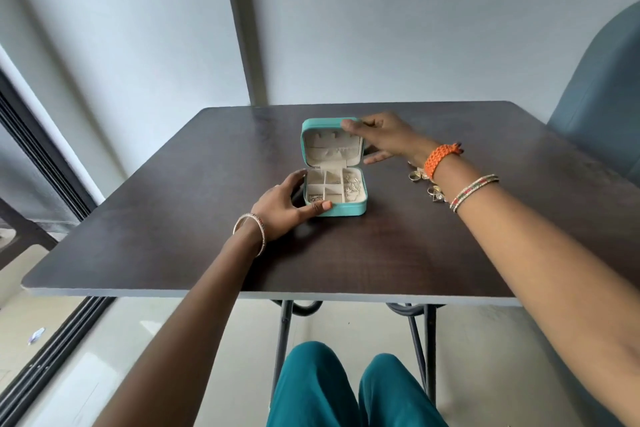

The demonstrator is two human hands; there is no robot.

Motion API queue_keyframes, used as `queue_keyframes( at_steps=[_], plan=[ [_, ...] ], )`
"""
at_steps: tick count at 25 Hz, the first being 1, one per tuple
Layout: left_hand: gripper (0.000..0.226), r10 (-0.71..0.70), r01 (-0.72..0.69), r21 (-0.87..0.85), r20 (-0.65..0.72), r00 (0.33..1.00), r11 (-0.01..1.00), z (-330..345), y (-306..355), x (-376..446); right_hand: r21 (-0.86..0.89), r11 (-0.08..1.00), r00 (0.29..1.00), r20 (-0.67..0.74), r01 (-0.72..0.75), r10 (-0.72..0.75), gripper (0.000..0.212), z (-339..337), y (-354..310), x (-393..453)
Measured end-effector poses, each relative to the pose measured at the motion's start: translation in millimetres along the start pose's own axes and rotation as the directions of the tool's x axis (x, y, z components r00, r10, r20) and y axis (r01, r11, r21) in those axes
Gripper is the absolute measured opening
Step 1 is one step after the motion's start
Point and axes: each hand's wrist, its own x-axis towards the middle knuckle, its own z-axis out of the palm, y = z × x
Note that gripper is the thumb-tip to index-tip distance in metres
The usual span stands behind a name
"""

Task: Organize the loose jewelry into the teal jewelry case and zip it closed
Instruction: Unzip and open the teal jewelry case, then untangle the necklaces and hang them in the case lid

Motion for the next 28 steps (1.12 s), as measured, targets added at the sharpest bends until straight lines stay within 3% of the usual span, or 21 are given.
queue_keyframes(
  at_steps=[4, 13, 19, 21, 25, 28],
  plan=[
    [0.093, -0.002, 0.002, 0.011, 0.005, 1.0, 1.0, -1, -2, -1, 0.116, 0.993, 0.988, -0.144, -0.035, 0.051, 0.057, 18, 20, 9],
    [0.09, 0.015, -0.015, 0.029, -0.009, 1.0, 0.999, -3, 0, -1, -0.078, 0.982, 0.872, -0.475, -0.173, 0.116, 0.058, 40, 55, 45],
    [0.09, -0.008, 0.008, 0.031, -0.005, 1.0, 0.999, -3, 0, -1, -0.237, 0.927, 0.875, -0.459, -0.292, 0.158, 0.046, 44, 59, 57],
    [0.091, -0.014, 0.014, 0.036, -0.002, 1.0, 0.999, -3, 0, -1, -0.246, 0.934, 0.892, -0.432, -0.261, 0.135, 0.035, 40, 57, 55],
    [0.095, -0.025, 0.025, 0.043, 0.001, 1.0, 0.999, -3, 1, -1, -0.066, 0.984, 0.922, -0.364, -0.163, 0.128, 0.029, 24, 47, 35],
    [0.098, -0.015, 0.015, 0.028, -0.002, 1.0, 0.999, -3, 3, -1, -0.227, 0.973, 0.916, -0.398, -0.04, -0.055, 0.023, 13, 32, 14]
  ],
)
